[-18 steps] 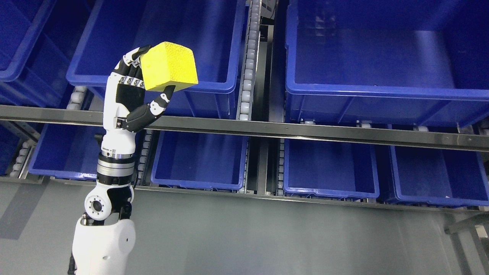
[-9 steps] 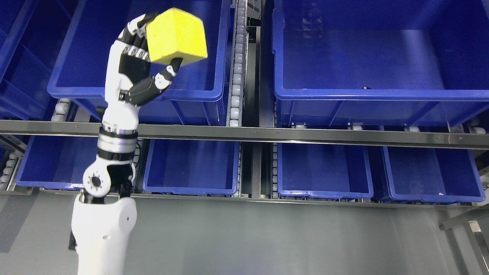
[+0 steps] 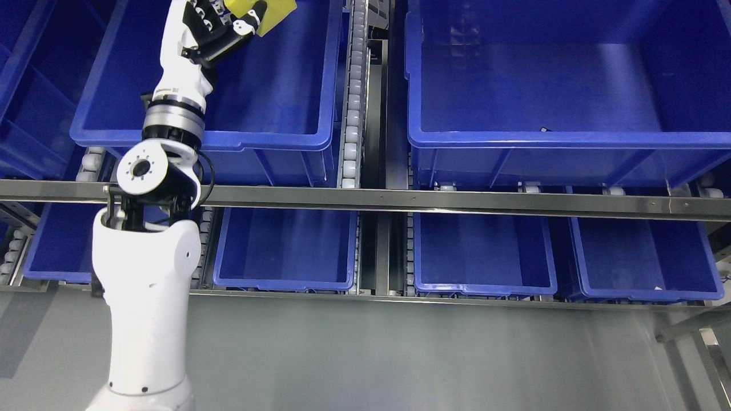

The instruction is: Move yellow foam block to right shelf middle

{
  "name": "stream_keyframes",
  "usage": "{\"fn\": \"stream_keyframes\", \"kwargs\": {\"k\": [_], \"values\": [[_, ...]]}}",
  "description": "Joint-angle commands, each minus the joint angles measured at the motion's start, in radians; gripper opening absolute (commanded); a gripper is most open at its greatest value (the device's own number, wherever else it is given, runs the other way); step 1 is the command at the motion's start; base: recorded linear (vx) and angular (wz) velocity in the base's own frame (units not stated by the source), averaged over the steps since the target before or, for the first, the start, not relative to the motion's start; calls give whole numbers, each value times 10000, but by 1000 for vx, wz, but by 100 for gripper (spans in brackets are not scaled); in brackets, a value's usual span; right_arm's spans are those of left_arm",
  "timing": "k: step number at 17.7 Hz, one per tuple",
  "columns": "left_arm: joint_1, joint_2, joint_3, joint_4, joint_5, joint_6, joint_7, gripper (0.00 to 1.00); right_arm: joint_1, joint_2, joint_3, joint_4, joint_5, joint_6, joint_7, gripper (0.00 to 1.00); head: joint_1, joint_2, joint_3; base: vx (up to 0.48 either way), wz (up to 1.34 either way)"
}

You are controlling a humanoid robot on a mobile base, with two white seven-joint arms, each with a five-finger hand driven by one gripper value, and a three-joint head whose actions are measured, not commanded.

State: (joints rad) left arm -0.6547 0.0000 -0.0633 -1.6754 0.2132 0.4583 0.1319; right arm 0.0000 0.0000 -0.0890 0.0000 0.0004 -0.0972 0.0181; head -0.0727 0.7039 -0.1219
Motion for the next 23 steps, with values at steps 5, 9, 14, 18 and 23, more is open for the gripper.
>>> {"fn": "stream_keyframes", "kwargs": {"k": [5, 9, 14, 18, 23], "values": [[-1291, 175, -1131, 754, -245, 1402, 384, 100, -31, -175, 0, -175, -4, 6, 3, 100, 0, 0, 0, 0, 0], [-1079, 175, -1055, 693, -260, -3237, -471, 100, -31, -175, 0, -175, -4, 6, 3, 100, 0, 0, 0, 0, 0], [946, 175, -871, -471, -260, -4705, -1272, 100, -31, -175, 0, -175, -19, 6, 3, 100, 0, 0, 0, 0, 0], [1193, 175, -120, -473, -260, -4935, -1349, 100, -31, -175, 0, -175, -4, 6, 3, 100, 0, 0, 0, 0, 0], [2175, 290, 156, -473, -260, -6161, -2055, 100, -31, -175, 0, -175, -4, 6, 3, 100, 0, 0, 0, 0, 0]]}}
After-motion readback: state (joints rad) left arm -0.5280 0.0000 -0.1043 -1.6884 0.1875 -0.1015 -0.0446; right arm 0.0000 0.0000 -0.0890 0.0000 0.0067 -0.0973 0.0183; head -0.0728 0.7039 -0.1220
